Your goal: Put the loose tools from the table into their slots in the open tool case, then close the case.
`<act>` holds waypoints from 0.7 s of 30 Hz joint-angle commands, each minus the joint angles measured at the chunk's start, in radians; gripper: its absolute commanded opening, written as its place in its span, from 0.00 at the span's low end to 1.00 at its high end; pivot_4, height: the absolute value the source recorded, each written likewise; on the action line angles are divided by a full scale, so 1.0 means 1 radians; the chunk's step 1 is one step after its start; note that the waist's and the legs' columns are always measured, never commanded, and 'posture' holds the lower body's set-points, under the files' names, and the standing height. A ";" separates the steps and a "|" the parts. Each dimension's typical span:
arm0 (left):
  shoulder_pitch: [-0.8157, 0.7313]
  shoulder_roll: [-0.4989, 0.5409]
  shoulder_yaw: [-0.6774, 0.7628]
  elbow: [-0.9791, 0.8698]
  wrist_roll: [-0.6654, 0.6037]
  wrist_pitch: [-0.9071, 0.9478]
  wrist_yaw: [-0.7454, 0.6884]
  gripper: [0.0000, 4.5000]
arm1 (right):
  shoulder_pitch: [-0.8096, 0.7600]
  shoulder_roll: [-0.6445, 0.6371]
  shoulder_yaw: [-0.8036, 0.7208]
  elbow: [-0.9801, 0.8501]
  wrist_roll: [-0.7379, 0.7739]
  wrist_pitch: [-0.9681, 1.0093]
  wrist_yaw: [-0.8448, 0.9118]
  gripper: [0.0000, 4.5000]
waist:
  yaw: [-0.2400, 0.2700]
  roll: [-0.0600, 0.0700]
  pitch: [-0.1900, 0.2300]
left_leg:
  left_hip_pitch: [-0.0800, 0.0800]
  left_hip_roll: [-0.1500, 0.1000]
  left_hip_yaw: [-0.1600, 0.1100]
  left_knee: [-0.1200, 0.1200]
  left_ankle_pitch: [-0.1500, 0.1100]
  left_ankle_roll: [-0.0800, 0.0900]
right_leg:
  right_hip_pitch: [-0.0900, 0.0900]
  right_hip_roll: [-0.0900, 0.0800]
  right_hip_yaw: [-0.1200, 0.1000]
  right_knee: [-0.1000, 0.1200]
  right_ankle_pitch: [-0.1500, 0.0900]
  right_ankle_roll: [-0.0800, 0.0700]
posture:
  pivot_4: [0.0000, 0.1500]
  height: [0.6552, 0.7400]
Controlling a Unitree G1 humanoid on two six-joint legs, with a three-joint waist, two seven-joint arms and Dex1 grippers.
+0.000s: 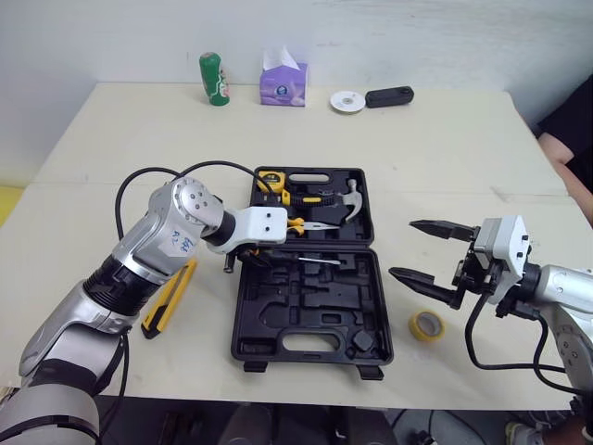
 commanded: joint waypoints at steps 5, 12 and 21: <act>-0.021 -0.007 0.005 -0.010 0.022 -0.010 0.003 0.23 | 0.009 0.012 -0.005 -0.040 -0.002 -0.023 -0.007 1.00 | 0.000 0.000 0.000 | 0.000 0.000 0.000 0.000 0.000 0.000 | 0.000 0.000 0.000 0.000 0.000 0.000 | 1.00 1.00; -0.039 -0.025 -0.009 0.024 0.039 -0.035 -0.009 0.23 | 0.016 0.014 0.001 -0.044 -0.029 -0.054 -0.001 1.00 | 0.002 0.000 0.000 | 0.000 0.000 0.000 0.000 0.000 0.000 | 0.000 0.000 0.000 0.000 0.000 0.000 | 1.00 1.00; -0.068 -0.061 -0.019 0.071 0.039 -0.065 -0.036 0.23 | 0.036 0.033 -0.004 -0.059 -0.033 -0.070 -0.018 1.00 | 0.003 0.000 0.000 | 0.000 -0.001 0.000 0.001 0.000 0.000 | 0.000 0.000 0.000 0.001 0.000 0.000 | 1.00 1.00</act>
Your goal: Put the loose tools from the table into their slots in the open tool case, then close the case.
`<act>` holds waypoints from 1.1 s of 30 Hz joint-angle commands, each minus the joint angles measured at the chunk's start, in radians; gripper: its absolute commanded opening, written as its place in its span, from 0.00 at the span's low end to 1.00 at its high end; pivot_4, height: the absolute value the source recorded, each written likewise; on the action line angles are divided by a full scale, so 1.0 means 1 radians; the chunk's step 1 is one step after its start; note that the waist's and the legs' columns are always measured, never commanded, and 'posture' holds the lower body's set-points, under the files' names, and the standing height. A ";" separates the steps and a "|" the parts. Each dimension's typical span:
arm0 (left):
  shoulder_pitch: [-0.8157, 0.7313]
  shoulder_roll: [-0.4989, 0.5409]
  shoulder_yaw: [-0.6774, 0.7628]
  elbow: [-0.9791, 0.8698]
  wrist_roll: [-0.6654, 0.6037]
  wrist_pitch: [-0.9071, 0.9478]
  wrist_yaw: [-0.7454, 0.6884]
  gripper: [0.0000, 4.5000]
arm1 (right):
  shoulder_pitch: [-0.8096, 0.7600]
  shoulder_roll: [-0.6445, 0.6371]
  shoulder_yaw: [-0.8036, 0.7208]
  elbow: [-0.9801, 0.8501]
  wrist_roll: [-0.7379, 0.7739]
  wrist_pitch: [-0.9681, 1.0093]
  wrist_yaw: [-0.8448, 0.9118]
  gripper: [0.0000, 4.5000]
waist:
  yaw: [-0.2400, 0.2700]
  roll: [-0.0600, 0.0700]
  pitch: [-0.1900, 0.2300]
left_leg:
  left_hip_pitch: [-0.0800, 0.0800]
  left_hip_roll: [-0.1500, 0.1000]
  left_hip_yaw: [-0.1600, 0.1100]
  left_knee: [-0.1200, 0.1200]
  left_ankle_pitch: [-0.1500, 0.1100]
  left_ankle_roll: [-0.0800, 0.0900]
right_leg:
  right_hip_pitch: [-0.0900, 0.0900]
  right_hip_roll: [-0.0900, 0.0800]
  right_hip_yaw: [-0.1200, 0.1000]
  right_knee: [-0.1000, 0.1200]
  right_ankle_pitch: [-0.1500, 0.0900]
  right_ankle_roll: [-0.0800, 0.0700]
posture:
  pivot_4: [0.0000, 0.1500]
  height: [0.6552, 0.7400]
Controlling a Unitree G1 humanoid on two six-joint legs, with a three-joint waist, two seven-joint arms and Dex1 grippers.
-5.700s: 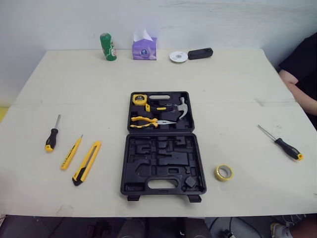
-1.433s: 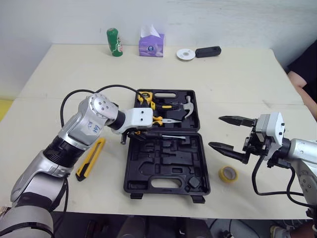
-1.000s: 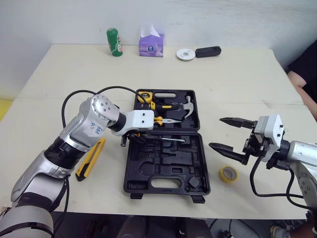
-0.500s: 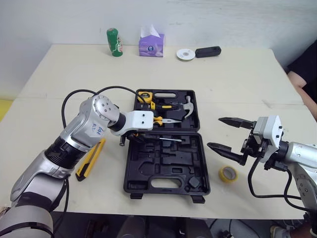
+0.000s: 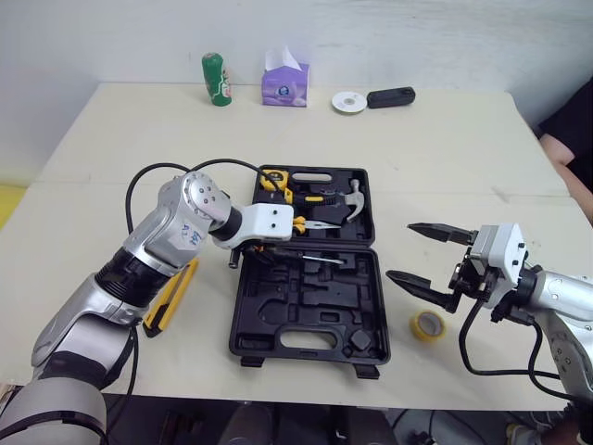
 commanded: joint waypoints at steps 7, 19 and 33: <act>-0.016 -0.031 0.012 -0.009 0.014 -0.034 0.005 0.63 | 0.010 0.003 -0.016 -0.047 0.008 -0.023 -0.007 1.00 | 0.002 0.000 0.000 | 0.000 0.000 0.000 0.000 0.000 0.000 | 0.000 0.000 0.000 0.000 0.000 0.000 | 1.00 1.00; -0.007 -0.034 0.120 -0.063 -0.081 -0.047 0.007 0.99 | 0.003 0.006 -0.020 -0.050 0.041 0.014 -0.016 1.00 | -0.004 0.000 0.000 | 0.000 0.000 0.001 0.000 0.000 0.000 | -0.001 0.001 0.000 0.000 0.000 0.000 | 1.00 1.00; 0.173 -0.155 0.395 0.133 -0.357 -0.246 0.093 0.03 | 0.026 0.000 -0.061 -0.022 0.078 -0.007 0.029 1.00 | -0.002 0.000 0.000 | 0.001 -0.001 0.002 0.001 0.000 0.000 | -0.004 0.001 -0.001 0.003 0.001 0.001 | 1.00 1.00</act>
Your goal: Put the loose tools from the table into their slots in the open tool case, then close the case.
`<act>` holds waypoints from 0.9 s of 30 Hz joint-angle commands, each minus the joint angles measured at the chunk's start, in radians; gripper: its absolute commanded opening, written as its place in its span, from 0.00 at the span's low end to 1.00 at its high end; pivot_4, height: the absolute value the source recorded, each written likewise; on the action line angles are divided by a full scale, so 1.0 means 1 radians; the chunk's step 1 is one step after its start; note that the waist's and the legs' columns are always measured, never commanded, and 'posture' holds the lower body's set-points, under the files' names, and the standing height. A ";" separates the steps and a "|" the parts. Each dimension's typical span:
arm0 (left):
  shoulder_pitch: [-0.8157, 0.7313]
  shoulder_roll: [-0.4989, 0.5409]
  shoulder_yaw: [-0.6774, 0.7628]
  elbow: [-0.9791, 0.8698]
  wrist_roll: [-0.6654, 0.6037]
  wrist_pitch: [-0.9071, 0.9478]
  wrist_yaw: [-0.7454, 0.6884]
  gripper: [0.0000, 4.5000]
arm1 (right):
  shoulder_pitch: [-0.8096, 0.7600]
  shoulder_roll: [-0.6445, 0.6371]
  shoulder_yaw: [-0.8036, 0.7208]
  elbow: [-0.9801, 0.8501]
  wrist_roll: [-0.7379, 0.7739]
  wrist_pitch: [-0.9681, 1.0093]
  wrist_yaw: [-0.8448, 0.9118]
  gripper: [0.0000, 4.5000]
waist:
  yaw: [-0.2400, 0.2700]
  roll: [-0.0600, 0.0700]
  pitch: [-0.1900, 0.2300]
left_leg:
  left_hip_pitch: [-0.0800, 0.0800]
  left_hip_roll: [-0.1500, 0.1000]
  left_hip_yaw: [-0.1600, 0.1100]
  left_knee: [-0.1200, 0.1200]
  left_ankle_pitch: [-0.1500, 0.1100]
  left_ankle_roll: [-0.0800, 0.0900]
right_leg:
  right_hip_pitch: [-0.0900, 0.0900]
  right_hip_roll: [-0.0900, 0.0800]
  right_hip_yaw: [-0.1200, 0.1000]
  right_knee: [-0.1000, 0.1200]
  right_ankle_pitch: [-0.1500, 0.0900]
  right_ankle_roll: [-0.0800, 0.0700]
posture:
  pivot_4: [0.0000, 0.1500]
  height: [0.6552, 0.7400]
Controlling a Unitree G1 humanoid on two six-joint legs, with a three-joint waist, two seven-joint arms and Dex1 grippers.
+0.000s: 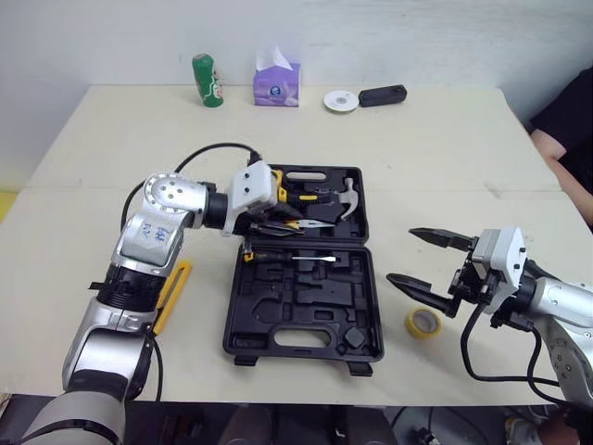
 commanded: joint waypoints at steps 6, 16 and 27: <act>0.060 -0.034 -0.005 0.108 0.020 -0.089 0.071 0.03 | -0.010 -0.010 -0.041 -0.003 0.028 -0.037 0.034 1.00 | 0.004 0.000 0.000 | 0.000 -0.001 0.000 0.000 0.000 0.000 | 0.000 -0.001 0.000 0.001 0.000 0.000 | 1.00 1.00; 0.096 -0.046 -0.074 0.134 0.077 -0.144 0.082 0.03 | 0.007 -0.006 -0.035 -0.005 0.034 -0.036 0.044 1.00 | 0.002 0.000 0.000 | 0.000 -0.001 0.000 0.000 0.000 0.000 | 0.000 0.000 0.000 0.001 0.000 0.000 | 1.00 1.00; 0.105 -0.019 -0.168 0.149 0.160 -0.074 0.071 0.03 | 0.010 0.000 -0.027 -0.006 0.033 -0.034 0.039 1.00 | 0.003 0.000 -0.002 | 0.002 -0.001 0.000 0.000 0.000 0.000 | 0.001 -0.001 0.001 0.003 0.000 0.000 | 1.00 1.00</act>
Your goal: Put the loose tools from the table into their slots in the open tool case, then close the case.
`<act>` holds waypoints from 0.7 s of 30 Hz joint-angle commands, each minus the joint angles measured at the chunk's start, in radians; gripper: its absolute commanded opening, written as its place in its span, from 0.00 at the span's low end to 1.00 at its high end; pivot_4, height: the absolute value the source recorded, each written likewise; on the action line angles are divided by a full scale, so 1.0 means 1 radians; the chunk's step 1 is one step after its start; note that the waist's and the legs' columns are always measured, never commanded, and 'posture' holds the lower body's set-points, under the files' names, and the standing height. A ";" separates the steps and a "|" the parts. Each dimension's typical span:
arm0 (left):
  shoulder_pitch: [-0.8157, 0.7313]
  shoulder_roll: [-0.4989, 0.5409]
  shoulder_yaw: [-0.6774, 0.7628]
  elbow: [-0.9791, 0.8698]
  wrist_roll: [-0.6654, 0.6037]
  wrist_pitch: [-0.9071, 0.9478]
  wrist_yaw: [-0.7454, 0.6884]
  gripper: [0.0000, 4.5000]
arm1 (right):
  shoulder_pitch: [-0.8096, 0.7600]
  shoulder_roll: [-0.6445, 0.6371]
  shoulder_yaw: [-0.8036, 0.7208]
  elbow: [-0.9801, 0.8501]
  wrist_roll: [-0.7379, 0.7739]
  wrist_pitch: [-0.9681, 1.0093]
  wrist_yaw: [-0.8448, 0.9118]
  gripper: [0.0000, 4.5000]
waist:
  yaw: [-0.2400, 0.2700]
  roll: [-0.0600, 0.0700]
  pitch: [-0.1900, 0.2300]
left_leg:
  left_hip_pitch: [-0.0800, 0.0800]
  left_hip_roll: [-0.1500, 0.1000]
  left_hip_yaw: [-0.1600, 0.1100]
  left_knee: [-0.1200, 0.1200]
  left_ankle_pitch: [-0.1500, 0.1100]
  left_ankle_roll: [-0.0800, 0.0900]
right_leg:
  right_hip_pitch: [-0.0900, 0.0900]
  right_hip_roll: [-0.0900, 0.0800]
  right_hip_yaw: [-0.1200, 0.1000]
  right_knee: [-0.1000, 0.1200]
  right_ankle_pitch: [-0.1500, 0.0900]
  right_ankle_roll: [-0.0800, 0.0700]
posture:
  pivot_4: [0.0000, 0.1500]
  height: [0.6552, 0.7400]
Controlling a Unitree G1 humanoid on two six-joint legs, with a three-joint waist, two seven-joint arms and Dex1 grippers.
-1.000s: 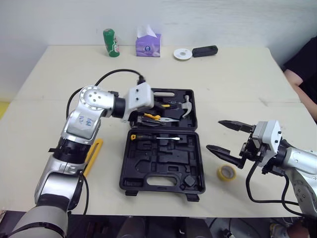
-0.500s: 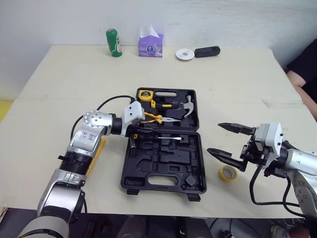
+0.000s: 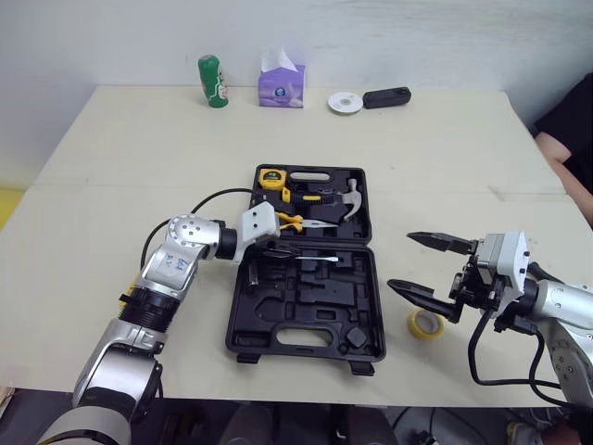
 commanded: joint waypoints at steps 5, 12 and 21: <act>0.007 0.016 -0.127 0.055 0.136 0.117 0.035 0.03 | 0.007 0.005 -0.020 -0.010 0.006 -0.023 -0.004 1.00 | 0.001 0.002 -0.005 | 0.005 0.000 0.000 0.000 0.000 0.000 | 0.007 0.000 0.000 -0.001 0.000 0.000 | 1.00 1.00; 0.010 -0.026 -0.221 0.171 0.213 0.219 0.108 0.03 | 0.017 0.027 -0.013 -0.024 0.003 -0.026 -0.025 1.00 | 0.000 0.009 -0.019 | 0.028 0.001 -0.004 -0.003 -0.004 0.004 | 0.034 0.000 0.004 -0.014 0.000 0.000 | 1.00 1.00; 0.029 -0.068 -0.059 0.044 0.037 0.021 0.077 0.03 | 0.025 0.044 -0.011 -0.011 -0.019 -0.054 -0.046 1.00 | -0.004 0.017 -0.030 | 0.041 0.006 -0.004 -0.004 -0.010 0.002 | 0.046 -0.001 0.008 -0.018 -0.001 -0.001 | 1.00 1.00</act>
